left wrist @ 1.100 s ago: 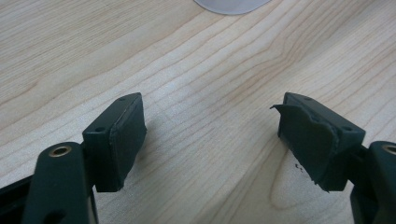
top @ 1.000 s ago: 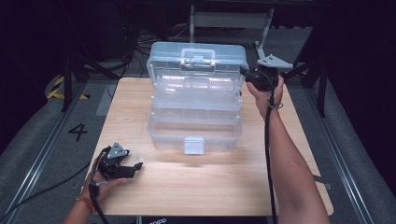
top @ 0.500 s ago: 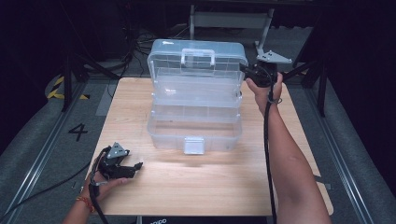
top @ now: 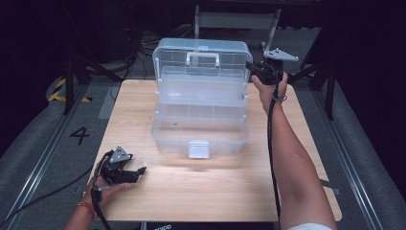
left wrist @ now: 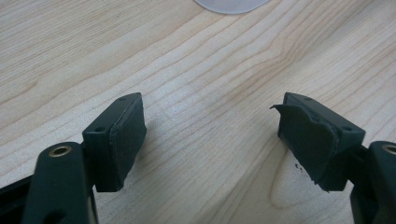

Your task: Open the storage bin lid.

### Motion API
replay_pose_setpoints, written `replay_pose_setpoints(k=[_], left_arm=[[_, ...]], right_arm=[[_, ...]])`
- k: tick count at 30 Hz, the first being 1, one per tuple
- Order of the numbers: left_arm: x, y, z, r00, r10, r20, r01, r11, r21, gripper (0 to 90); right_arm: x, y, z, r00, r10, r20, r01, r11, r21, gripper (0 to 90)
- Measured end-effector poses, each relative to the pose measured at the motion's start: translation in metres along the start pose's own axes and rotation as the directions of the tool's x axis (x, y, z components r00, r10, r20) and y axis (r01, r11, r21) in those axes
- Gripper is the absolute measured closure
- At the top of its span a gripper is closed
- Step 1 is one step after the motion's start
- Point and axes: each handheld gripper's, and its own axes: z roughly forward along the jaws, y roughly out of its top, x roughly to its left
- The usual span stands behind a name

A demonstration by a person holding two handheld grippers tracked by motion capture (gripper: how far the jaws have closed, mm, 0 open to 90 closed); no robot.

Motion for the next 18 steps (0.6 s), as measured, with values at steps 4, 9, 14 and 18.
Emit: replay_pose_setpoints(k=[4,9,14,18], left_arm=[[0.0,0.0,0.0,1.0,0.002,-0.002,-0.002,1.0,0.0,23.8],[0.0,0.0,0.0,1.0,-0.002,-0.002,0.002,1.0,0.0,23.7],[0.001,0.0,0.0,1.0,0.007,-0.005,-0.007,1.0,-0.006,23.6],[0.001,0.0,0.0,1.0,0.007,-0.004,-0.007,1.0,-0.006,23.7]], right_arm=[[-0.001,0.001,0.003,1.0,0.001,0.006,-0.001,1.0,-0.001,79.5],[-0.002,0.001,0.008,0.9999,0.009,0.012,-0.009,1.0,0.001,79.6],[-0.004,0.003,0.012,0.9999,0.011,0.011,-0.011,1.0,0.008,79.6],[-0.006,0.004,0.014,0.9999,0.011,0.008,-0.011,1.0,0.012,79.6]])
